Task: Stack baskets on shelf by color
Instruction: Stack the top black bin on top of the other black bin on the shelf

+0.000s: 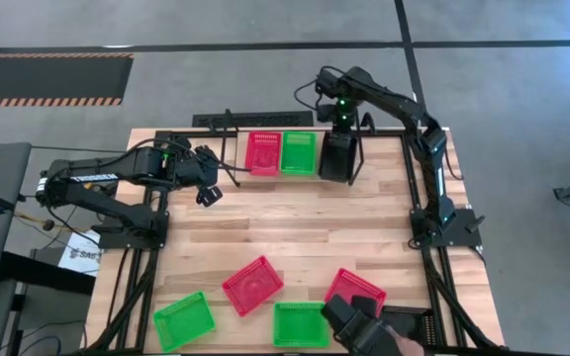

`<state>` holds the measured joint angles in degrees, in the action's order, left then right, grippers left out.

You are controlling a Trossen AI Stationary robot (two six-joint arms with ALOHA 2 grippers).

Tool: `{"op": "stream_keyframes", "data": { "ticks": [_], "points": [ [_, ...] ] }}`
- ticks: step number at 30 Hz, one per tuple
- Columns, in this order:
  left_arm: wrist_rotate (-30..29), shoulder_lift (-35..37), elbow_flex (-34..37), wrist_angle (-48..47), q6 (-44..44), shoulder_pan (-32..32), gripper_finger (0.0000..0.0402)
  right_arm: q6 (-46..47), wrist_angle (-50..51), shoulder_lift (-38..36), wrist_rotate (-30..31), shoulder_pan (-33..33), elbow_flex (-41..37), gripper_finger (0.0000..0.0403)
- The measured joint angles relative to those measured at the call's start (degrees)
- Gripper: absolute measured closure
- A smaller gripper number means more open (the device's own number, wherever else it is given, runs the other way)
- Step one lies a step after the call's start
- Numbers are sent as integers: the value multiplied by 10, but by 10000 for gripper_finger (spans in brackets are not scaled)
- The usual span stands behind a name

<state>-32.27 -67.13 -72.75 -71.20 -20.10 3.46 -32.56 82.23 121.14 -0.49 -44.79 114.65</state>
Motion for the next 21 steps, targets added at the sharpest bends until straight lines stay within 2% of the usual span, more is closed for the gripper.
{"op": "stream_keyframes", "data": {
  "ticks": [7,11,14,18,21],
  "points": [
    [0,0,0,0,0,0,401,1,9,0,7,22,59,307],
    [-1,0,0,0,0,0,401,28,59,0,7,49,114,305],
    [-1,0,0,0,-3,0,401,96,79,-3,7,75,127,326],
    [0,0,0,0,-3,0,401,147,78,-13,5,96,110,390],
    [1,0,0,-1,-1,0,401,191,77,-11,5,97,82,393]
  ]
}}
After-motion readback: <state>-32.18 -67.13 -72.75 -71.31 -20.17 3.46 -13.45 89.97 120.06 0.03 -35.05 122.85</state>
